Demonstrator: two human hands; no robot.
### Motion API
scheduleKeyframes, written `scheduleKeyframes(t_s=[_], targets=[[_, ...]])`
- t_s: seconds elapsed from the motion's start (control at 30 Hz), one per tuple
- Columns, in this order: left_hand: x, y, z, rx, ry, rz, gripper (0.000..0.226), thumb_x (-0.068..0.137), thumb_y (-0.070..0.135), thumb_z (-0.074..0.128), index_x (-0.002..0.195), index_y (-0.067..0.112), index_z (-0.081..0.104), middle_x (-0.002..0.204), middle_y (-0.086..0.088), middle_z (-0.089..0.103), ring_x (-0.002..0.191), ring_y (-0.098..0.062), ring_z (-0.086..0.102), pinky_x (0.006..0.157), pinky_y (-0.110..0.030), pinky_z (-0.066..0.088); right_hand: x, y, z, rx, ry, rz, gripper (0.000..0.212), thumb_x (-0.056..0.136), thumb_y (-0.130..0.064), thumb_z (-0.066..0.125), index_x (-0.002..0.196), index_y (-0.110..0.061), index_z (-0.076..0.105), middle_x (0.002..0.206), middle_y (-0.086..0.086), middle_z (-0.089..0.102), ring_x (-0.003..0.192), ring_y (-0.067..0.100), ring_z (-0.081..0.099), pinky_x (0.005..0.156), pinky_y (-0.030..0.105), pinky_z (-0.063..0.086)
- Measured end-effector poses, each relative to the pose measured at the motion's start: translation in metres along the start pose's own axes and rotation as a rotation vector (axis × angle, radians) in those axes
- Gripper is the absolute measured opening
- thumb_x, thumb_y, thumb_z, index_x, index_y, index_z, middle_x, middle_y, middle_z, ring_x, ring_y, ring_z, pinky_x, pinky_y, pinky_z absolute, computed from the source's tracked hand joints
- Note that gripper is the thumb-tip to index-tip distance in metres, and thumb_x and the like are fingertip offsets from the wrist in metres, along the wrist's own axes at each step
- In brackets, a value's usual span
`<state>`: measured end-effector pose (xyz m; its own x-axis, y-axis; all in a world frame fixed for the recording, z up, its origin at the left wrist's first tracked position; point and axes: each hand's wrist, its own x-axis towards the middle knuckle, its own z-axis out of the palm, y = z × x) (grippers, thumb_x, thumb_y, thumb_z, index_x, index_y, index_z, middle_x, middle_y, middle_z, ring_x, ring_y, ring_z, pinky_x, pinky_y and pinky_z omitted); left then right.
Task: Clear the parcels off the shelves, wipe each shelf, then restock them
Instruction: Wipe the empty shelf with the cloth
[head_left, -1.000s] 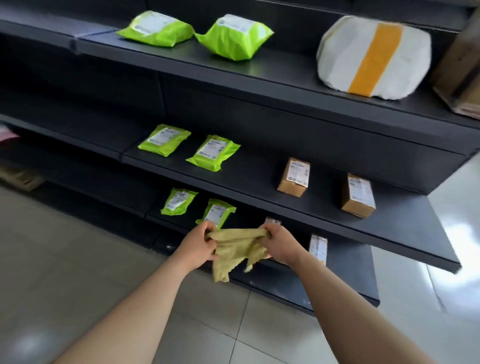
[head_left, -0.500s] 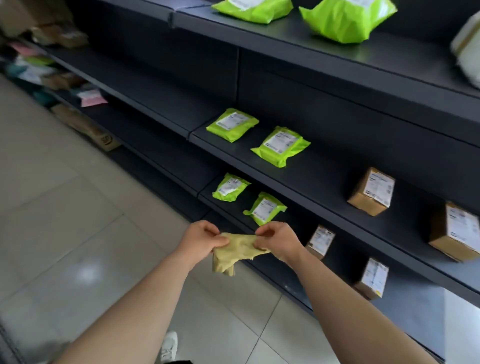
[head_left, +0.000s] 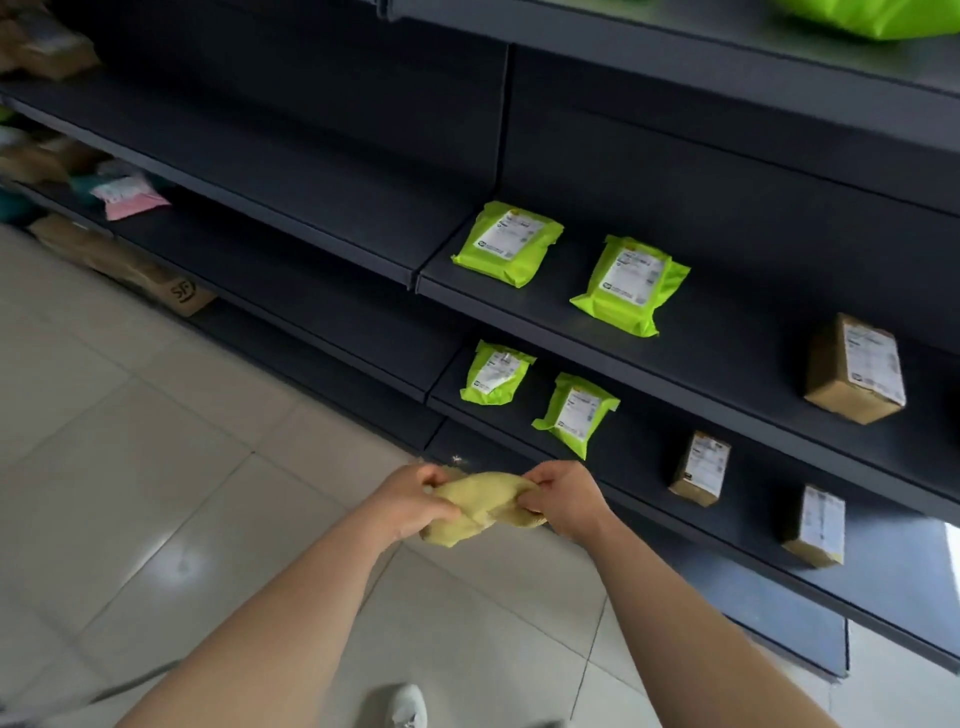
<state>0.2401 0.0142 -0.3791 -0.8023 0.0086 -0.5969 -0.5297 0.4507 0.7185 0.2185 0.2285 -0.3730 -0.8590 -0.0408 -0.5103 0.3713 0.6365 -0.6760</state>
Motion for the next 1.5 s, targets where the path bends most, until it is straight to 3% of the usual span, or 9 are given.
scheduleKeyframes(t_s=[0.27, 0.5, 0.7, 0.87, 1.03, 1.1, 1.23, 1.4, 1.5], targets=[[0.066, -0.02, -0.005, 0.027, -0.135, -0.008, 0.043, 0.075, 0.016, 0.076, 0.112, 0.028, 0.056, 0.102, 0.006, 0.065, 0.09, -0.011, 0.064, 0.07, -0.022, 0.051, 0.047, 0.023, 0.031, -0.062, 0.059, 0.053, 0.014, 0.085, -0.014, 0.058, 0.083, -0.024, 0.066, 0.088, -0.005, 0.064, 0.078, 0.014, 0.058, 0.058, 0.018, 0.042], [0.148, -0.036, 0.005, 0.033, -0.142, -0.05, 0.028, 0.086, 0.014, 0.067, 0.114, 0.017, 0.064, 0.101, -0.002, 0.069, 0.094, -0.017, 0.066, 0.087, -0.035, 0.055, 0.121, 0.055, 0.057, 0.007, 0.135, 0.169, 0.017, 0.089, -0.009, 0.054, 0.097, -0.021, 0.063, 0.095, -0.003, 0.063, 0.082, 0.014, 0.058, 0.069, 0.023, 0.045], [0.233, -0.088, 0.025, -0.021, -0.085, -0.066, 0.033, 0.082, 0.007, 0.068, 0.113, 0.018, 0.065, 0.1, -0.002, 0.068, 0.093, -0.016, 0.066, 0.08, -0.028, 0.055, 0.194, 0.1, 0.107, 0.079, 0.2, 0.278, 0.022, 0.085, -0.002, 0.048, 0.086, -0.023, 0.053, 0.084, -0.003, 0.058, 0.072, 0.016, 0.055, 0.061, 0.029, 0.047], [0.328, -0.153, 0.054, -0.106, -0.033, -0.051, 0.031, 0.076, 0.004, 0.074, 0.105, 0.015, 0.066, 0.093, -0.002, 0.069, 0.085, -0.019, 0.068, 0.077, -0.034, 0.058, 0.278, 0.159, 0.164, 0.092, 0.214, 0.251, 0.034, 0.083, 0.001, 0.049, 0.079, -0.027, 0.068, 0.087, -0.004, 0.068, 0.08, 0.017, 0.063, 0.074, 0.031, 0.053], [0.428, -0.207, 0.096, -0.155, -0.144, 0.012, 0.038, 0.084, -0.004, 0.061, 0.119, 0.012, 0.062, 0.11, -0.008, 0.066, 0.104, -0.024, 0.063, 0.096, -0.045, 0.05, 0.363, 0.229, 0.21, 0.067, 0.344, 0.242, 0.038, 0.085, 0.001, 0.046, 0.096, -0.023, 0.073, 0.087, -0.015, 0.055, 0.079, 0.009, 0.053, 0.073, 0.025, 0.043], [0.468, -0.223, 0.115, -0.152, -0.186, 0.059, 0.043, 0.085, -0.006, 0.06, 0.124, 0.011, 0.059, 0.116, -0.007, 0.065, 0.109, -0.022, 0.061, 0.098, -0.041, 0.05, 0.396, 0.255, 0.221, 0.07, 0.427, 0.237, 0.03, 0.088, -0.004, 0.05, 0.1, -0.022, 0.071, 0.1, -0.006, 0.057, 0.085, 0.014, 0.053, 0.076, 0.025, 0.042], [0.536, -0.245, 0.156, -0.188, -0.221, 0.145, 0.039, 0.082, -0.007, 0.066, 0.116, 0.013, 0.061, 0.111, -0.003, 0.066, 0.099, -0.017, 0.064, 0.074, -0.025, 0.057, 0.456, 0.302, 0.232, -0.001, 0.533, 0.176, 0.032, 0.087, -0.002, 0.047, 0.099, -0.017, 0.073, 0.109, 0.009, 0.06, 0.098, 0.029, 0.057, 0.083, 0.031, 0.049], [0.596, -0.27, 0.188, -0.043, -0.234, 0.293, 0.043, 0.078, -0.001, 0.072, 0.114, 0.021, 0.062, 0.107, 0.006, 0.067, 0.095, -0.005, 0.063, 0.081, -0.019, 0.051, 0.509, 0.341, 0.24, -0.14, 0.576, 0.129, 0.024, 0.089, -0.008, 0.044, 0.085, -0.014, 0.067, 0.114, 0.016, 0.055, 0.106, 0.035, 0.051, 0.093, 0.042, 0.047], [0.619, -0.294, 0.187, 0.142, -0.169, 0.369, 0.048, 0.082, 0.007, 0.069, 0.127, 0.02, 0.058, 0.123, 0.005, 0.061, 0.105, -0.005, 0.057, 0.087, -0.017, 0.043, 0.531, 0.361, 0.254, -0.265, 0.567, 0.174, 0.035, 0.097, -0.028, 0.041, 0.125, -0.015, 0.058, 0.135, 0.012, 0.037, 0.12, 0.031, 0.037, 0.104, 0.041, 0.037]])
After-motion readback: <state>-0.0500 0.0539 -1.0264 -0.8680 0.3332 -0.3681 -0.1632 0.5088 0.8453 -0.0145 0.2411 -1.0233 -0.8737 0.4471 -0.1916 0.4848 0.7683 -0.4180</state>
